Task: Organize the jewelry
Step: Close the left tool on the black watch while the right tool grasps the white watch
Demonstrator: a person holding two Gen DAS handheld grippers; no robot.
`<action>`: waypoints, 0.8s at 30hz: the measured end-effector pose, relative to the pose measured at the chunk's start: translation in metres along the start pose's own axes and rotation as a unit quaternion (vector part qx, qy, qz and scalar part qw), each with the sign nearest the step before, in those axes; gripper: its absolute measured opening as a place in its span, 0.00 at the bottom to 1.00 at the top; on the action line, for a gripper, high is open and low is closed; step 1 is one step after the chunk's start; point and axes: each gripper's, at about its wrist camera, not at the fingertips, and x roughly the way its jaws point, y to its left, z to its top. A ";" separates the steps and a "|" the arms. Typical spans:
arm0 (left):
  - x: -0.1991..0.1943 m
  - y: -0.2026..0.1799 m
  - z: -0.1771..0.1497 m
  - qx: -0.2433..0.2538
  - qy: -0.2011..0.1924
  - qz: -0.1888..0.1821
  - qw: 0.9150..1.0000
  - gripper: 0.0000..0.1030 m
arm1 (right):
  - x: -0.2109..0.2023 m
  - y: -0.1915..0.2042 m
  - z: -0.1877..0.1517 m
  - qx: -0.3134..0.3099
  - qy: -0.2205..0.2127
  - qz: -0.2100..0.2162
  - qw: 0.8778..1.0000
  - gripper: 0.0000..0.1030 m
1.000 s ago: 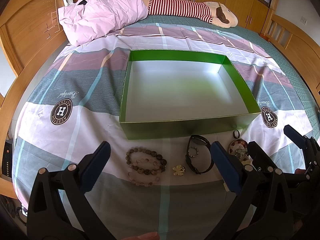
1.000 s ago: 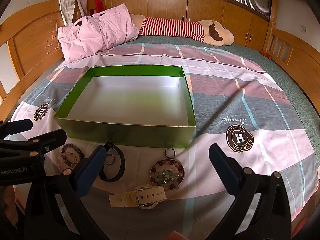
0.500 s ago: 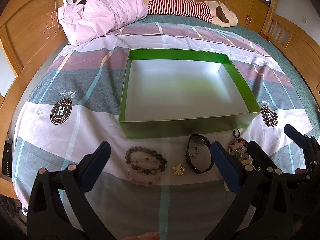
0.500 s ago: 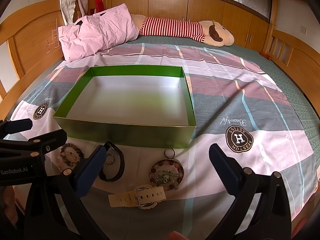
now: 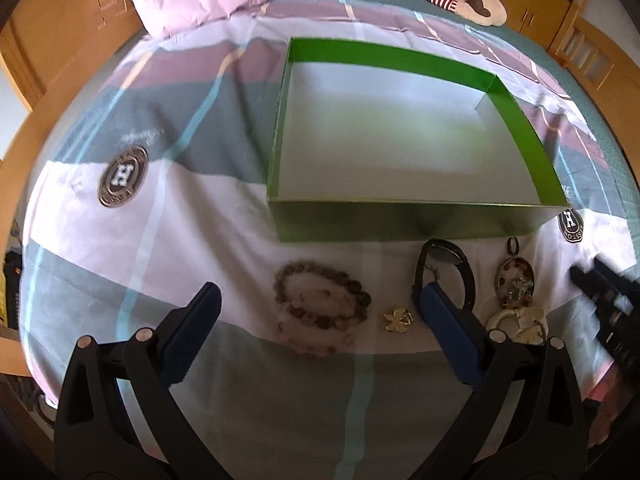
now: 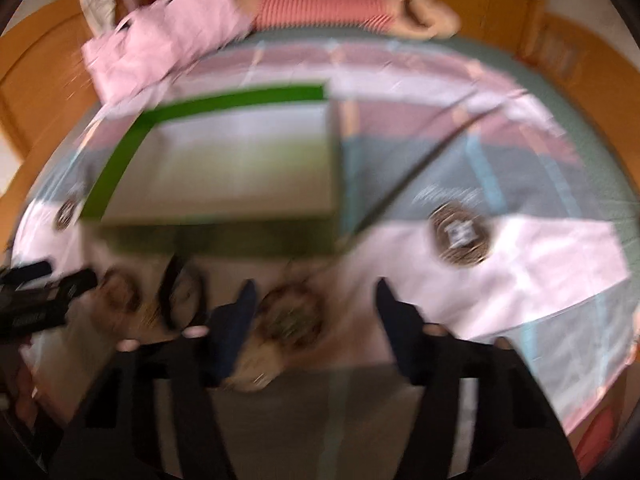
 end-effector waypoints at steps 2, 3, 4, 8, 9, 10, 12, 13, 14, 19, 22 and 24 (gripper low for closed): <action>0.003 0.004 0.002 -0.011 0.011 -0.019 1.000 0.98 | 0.006 0.006 -0.004 -0.029 0.032 0.025 0.999 0.50; 0.005 0.006 0.002 -0.018 0.015 -0.027 0.999 0.98 | 0.007 0.010 -0.006 -0.042 0.042 0.032 0.998 0.50; 0.006 0.007 0.002 -0.021 0.016 -0.031 0.999 0.98 | 0.006 0.014 -0.007 -0.058 0.050 0.038 0.996 0.50; 0.008 0.001 0.001 -0.019 0.023 -0.037 0.999 0.92 | -0.003 0.009 -0.013 -0.100 0.064 0.054 0.991 0.50; 0.010 -0.003 0.001 -0.015 0.027 -0.040 0.999 0.88 | -0.002 0.009 -0.018 -0.103 0.065 0.054 0.991 0.50; 0.011 -0.008 0.002 -0.011 0.030 -0.041 0.999 0.82 | 0.000 0.010 -0.022 -0.105 0.068 0.055 0.991 0.50; 0.016 -0.015 0.003 -0.004 0.039 -0.041 0.998 0.72 | 0.008 0.013 -0.027 -0.111 0.078 0.048 0.990 0.50; 0.018 -0.016 0.004 -0.005 0.043 -0.040 0.998 0.68 | 0.012 0.013 -0.030 -0.113 0.079 0.042 0.990 0.50; 0.020 -0.015 0.006 -0.010 0.048 -0.040 0.998 0.66 | 0.016 0.014 -0.033 -0.116 0.076 0.037 0.990 0.50; 0.031 0.011 0.011 -0.057 0.072 -0.032 0.995 0.62 | 0.022 0.015 -0.032 -0.099 0.030 0.041 0.994 0.13; 0.031 0.026 0.010 -0.074 0.076 -0.033 0.994 0.63 | 0.016 0.005 -0.026 -0.070 0.006 0.049 0.996 0.05; 0.030 0.032 0.009 -0.078 0.076 -0.031 0.994 0.63 | 0.006 0.001 -0.024 -0.062 -0.016 0.052 0.997 0.05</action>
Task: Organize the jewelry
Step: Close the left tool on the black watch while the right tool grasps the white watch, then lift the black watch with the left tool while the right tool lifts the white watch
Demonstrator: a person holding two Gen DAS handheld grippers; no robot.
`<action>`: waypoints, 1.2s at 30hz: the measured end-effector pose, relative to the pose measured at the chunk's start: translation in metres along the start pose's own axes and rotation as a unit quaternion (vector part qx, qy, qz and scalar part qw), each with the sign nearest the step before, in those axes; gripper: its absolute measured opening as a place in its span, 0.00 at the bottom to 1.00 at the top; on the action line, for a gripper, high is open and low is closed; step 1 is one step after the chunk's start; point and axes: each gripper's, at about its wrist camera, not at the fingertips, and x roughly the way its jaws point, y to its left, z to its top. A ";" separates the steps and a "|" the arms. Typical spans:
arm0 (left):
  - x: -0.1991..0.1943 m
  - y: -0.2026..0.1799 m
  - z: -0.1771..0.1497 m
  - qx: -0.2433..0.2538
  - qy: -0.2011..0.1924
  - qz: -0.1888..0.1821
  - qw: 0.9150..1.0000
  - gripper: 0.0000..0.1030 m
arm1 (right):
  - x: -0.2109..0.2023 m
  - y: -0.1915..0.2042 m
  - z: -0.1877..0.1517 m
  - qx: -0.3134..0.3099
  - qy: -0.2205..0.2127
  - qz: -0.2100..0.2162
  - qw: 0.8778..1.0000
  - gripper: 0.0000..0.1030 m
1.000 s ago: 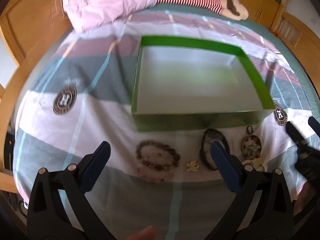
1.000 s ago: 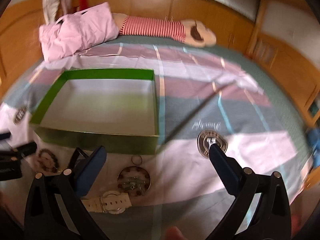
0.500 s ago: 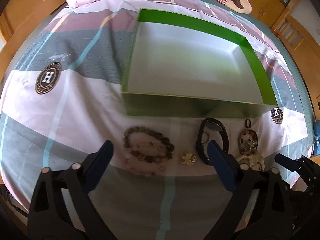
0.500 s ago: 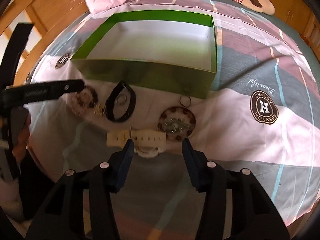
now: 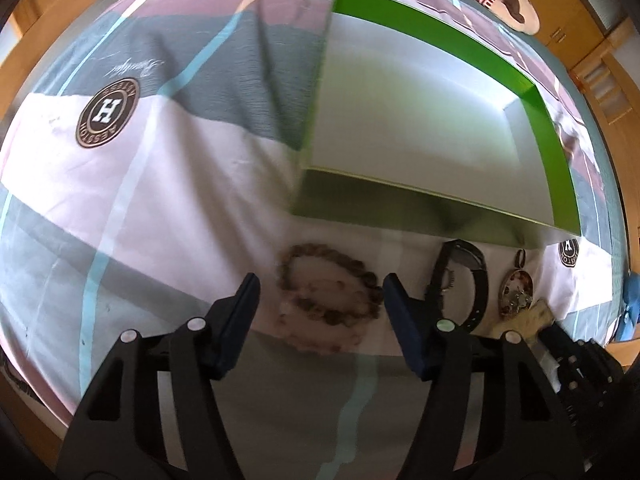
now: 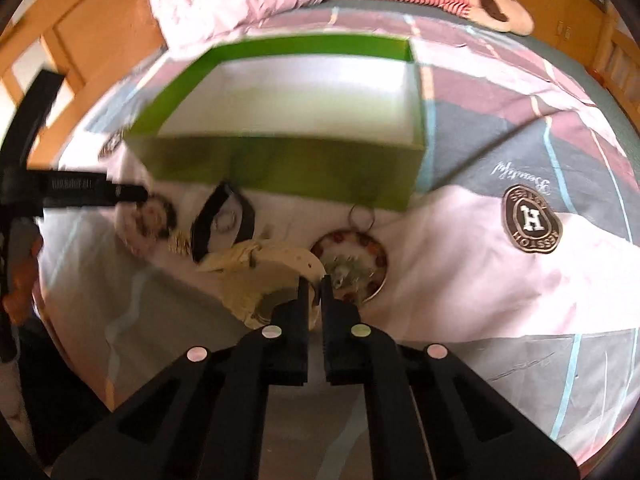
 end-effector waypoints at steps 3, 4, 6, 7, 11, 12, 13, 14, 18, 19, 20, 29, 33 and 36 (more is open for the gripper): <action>0.000 0.002 -0.002 0.001 0.002 0.002 1.000 0.63 | -0.013 -0.001 0.004 0.003 -0.030 0.003 1.000 0.00; 0.000 0.002 -0.003 0.003 0.002 0.003 1.000 0.63 | -0.016 -0.002 0.005 0.007 -0.035 0.003 0.999 0.00; 0.000 -0.002 -0.004 0.007 0.001 0.000 1.000 0.63 | -0.014 -0.005 0.009 0.012 -0.034 -0.001 0.999 0.00; -0.001 -0.004 -0.005 0.013 -0.002 -0.006 1.000 0.63 | -0.011 -0.006 0.010 0.014 -0.030 -0.004 0.999 0.00; -0.002 -0.036 -0.007 0.048 -0.012 -0.026 0.998 0.63 | 0.002 -0.006 0.008 0.030 -0.004 -0.013 0.999 0.00; -0.001 -0.046 -0.008 0.059 -0.014 -0.030 0.998 0.63 | 0.003 -0.009 0.007 0.036 0.000 -0.012 0.999 0.03; 0.001 -0.054 -0.008 0.067 -0.016 -0.031 0.997 0.63 | 0.004 -0.012 0.006 0.048 0.004 -0.011 0.999 0.06; 0.003 -0.060 -0.007 0.073 -0.016 -0.029 0.997 0.63 | 0.004 -0.015 0.005 0.056 0.005 -0.008 0.998 0.17; 0.021 -0.075 -0.006 0.077 -0.003 -0.025 0.997 0.41 | 0.001 -0.024 0.004 0.086 -0.006 0.002 0.996 0.39; 0.026 -0.078 -0.005 0.077 0.004 -0.029 0.997 0.32 | 0.001 -0.024 0.004 0.088 -0.007 0.004 0.996 0.39; 0.031 -0.081 -0.005 0.078 0.009 -0.031 0.996 0.30 | 0.001 -0.025 0.005 0.089 -0.008 0.005 0.996 0.39; 0.046 -0.078 -0.005 0.069 0.021 -0.012 0.997 0.11 | 0.009 -0.011 0.011 0.079 -0.007 0.006 0.997 0.39; 0.040 -0.065 -0.004 0.051 0.024 -0.004 0.998 0.10 | 0.019 -0.008 0.014 0.082 0.000 0.005 0.997 0.39; 0.040 -0.066 -0.005 0.059 0.024 -0.002 0.998 0.14 | 0.030 -0.006 0.016 0.087 0.011 0.004 0.996 0.39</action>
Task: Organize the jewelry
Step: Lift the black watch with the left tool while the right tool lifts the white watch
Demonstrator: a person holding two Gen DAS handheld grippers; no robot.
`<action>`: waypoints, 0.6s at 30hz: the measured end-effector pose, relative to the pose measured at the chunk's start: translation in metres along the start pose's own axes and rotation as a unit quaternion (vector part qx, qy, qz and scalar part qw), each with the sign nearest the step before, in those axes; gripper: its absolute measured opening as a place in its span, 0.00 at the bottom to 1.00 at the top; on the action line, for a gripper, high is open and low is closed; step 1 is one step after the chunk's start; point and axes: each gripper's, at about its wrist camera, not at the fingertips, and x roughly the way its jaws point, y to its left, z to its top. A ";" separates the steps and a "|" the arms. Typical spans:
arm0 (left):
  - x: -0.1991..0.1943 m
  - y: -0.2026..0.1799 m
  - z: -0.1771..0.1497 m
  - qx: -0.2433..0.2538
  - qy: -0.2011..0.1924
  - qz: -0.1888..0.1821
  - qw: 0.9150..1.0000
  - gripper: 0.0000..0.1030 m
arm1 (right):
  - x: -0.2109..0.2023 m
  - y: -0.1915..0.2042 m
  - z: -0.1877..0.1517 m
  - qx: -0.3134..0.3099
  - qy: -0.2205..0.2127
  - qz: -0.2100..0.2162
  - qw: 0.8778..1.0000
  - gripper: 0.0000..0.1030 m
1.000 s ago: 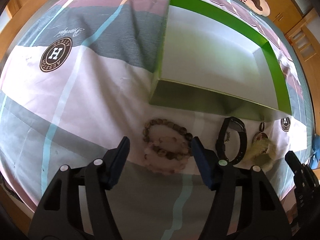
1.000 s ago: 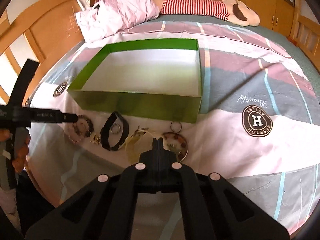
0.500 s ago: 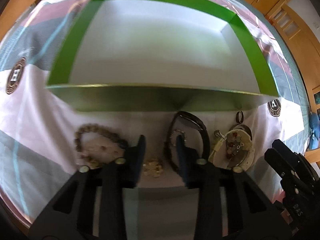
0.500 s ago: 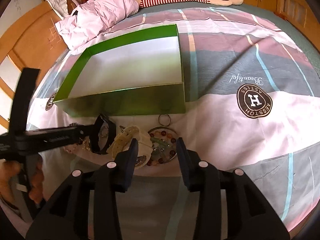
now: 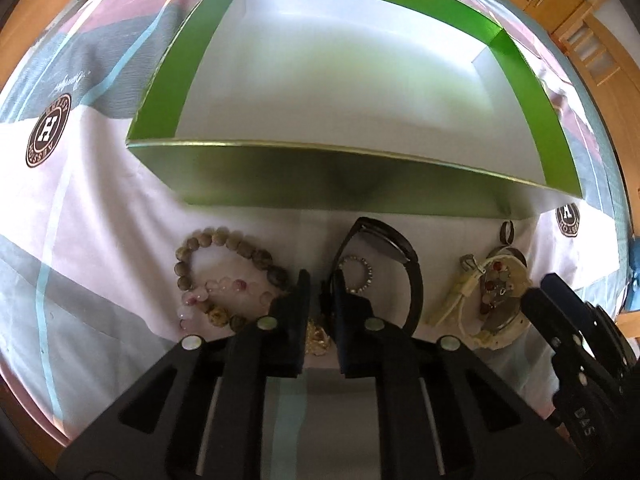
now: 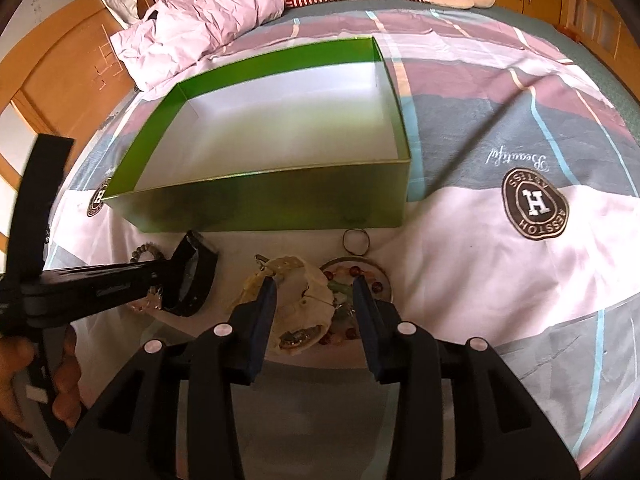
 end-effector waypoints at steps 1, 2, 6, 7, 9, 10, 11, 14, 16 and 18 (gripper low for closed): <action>0.002 -0.002 0.000 0.003 0.002 0.000 1.000 0.20 | 0.003 0.000 0.000 0.001 0.003 0.000 1.000 0.39; 0.004 -0.004 0.000 0.005 0.004 -0.001 1.000 0.23 | 0.005 0.000 -0.001 0.002 0.006 -0.001 1.000 0.40; 0.009 -0.012 0.001 0.014 0.000 0.004 1.000 0.29 | 0.010 0.004 -0.001 -0.002 0.011 -0.009 1.000 0.42; 0.009 -0.013 0.001 0.015 0.000 0.003 1.000 0.29 | 0.010 0.005 -0.001 -0.006 0.013 -0.012 1.000 0.41; 0.010 -0.014 0.001 0.015 -0.002 0.003 1.000 0.23 | 0.010 0.008 -0.003 -0.016 0.019 -0.015 1.000 0.41; 0.009 -0.011 0.000 0.014 -0.003 0.000 1.000 0.11 | 0.010 0.010 -0.004 -0.022 0.021 -0.013 0.999 0.38; 0.008 -0.009 0.000 0.012 -0.002 -0.007 1.000 0.11 | 0.010 0.012 -0.005 -0.030 0.022 -0.016 0.999 0.31; 0.004 -0.007 0.003 0.006 -0.009 -0.012 1.000 0.08 | 0.007 0.020 -0.008 -0.055 0.016 -0.027 0.998 0.13; -0.002 -0.004 0.001 0.003 -0.018 -0.017 1.000 0.08 | 0.005 0.018 -0.008 -0.054 0.014 -0.025 0.998 0.10; -0.009 -0.004 0.003 0.001 -0.029 -0.022 0.999 0.08 | 0.001 0.016 -0.006 -0.051 0.005 -0.023 0.998 0.09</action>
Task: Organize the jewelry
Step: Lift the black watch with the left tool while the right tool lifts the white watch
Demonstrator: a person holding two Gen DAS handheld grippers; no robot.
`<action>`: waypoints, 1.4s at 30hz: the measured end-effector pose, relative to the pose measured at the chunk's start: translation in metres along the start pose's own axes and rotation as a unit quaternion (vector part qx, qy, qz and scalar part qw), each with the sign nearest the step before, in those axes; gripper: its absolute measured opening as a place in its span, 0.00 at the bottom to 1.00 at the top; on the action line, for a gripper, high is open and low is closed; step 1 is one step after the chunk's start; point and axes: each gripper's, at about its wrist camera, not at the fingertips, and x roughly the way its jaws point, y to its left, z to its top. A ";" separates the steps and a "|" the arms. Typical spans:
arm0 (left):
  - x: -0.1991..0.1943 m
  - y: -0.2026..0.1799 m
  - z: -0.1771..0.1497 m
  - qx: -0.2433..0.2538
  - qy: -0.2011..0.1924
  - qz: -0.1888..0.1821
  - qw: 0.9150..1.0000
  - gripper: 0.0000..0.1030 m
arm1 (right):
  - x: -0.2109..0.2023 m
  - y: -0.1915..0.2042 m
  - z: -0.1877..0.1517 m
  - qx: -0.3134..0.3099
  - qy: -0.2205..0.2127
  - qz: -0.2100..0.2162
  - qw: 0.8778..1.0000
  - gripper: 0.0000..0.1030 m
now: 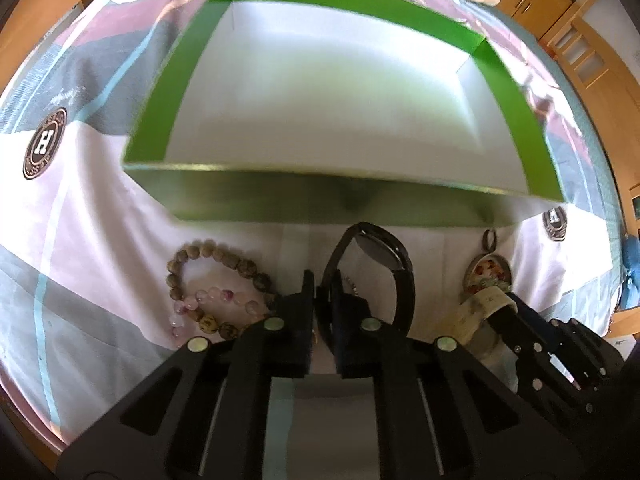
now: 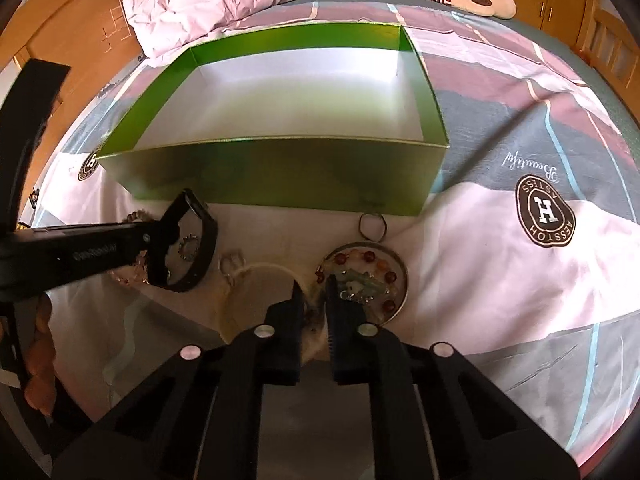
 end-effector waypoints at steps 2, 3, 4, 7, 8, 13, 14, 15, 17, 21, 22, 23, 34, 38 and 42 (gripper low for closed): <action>-0.008 0.001 0.000 -0.001 -0.008 -0.004 1.000 0.08 | -0.006 -0.004 0.002 0.006 -0.012 -0.002 1.000 0.09; -0.012 0.001 0.000 -0.001 -0.013 -0.006 1.000 0.08 | -0.010 -0.007 0.002 0.009 -0.020 -0.001 1.000 0.09; -0.015 0.001 0.001 -0.002 -0.017 -0.008 1.000 0.08 | -0.012 -0.009 0.003 0.012 -0.024 -0.002 1.000 0.09; -0.027 0.006 -0.001 0.000 -0.028 -0.014 1.000 0.08 | -0.013 -0.014 0.004 0.020 -0.029 -0.006 0.999 0.09; -0.029 0.006 0.000 -0.001 -0.031 -0.016 0.999 0.08 | -0.013 -0.015 0.004 0.022 -0.030 -0.008 0.999 0.09; -0.045 0.017 -0.003 -0.002 -0.042 -0.023 0.999 0.08 | -0.014 -0.015 0.006 0.023 -0.034 -0.012 0.999 0.09; -0.048 0.017 -0.002 -0.002 -0.045 -0.022 0.999 0.08 | -0.013 -0.015 0.006 0.023 -0.031 -0.015 0.999 0.09; -0.051 0.021 -0.005 -0.001 -0.047 -0.022 0.999 0.08 | -0.012 -0.014 0.006 0.022 -0.030 -0.018 0.999 0.09; -0.053 0.022 -0.005 -0.001 -0.052 -0.022 0.998 0.08 | -0.011 -0.010 0.006 0.016 -0.032 -0.026 0.999 0.09; -0.062 0.024 -0.005 0.006 -0.067 -0.020 0.998 0.08 | -0.015 -0.008 0.006 0.010 -0.046 -0.032 0.998 0.09; -0.065 0.023 -0.005 0.009 -0.073 -0.019 0.997 0.08 | -0.016 -0.008 0.007 0.009 -0.049 -0.034 0.998 0.09; -0.067 0.023 -0.005 0.012 -0.078 -0.017 0.997 0.08 | -0.016 -0.008 0.007 0.009 -0.052 -0.036 0.998 0.09; -0.074 0.015 -0.004 0.031 -0.098 -0.009 0.995 0.08 | -0.015 -0.008 0.006 0.006 -0.053 -0.042 0.998 0.09; -0.074 0.014 -0.006 0.032 -0.100 -0.010 0.994 0.08 | -0.016 -0.006 0.006 0.006 -0.056 -0.043 0.997 0.09; -0.077 0.016 -0.005 0.028 -0.106 -0.013 0.994 0.08 | -0.021 -0.006 0.008 0.012 -0.071 -0.039 0.997 0.09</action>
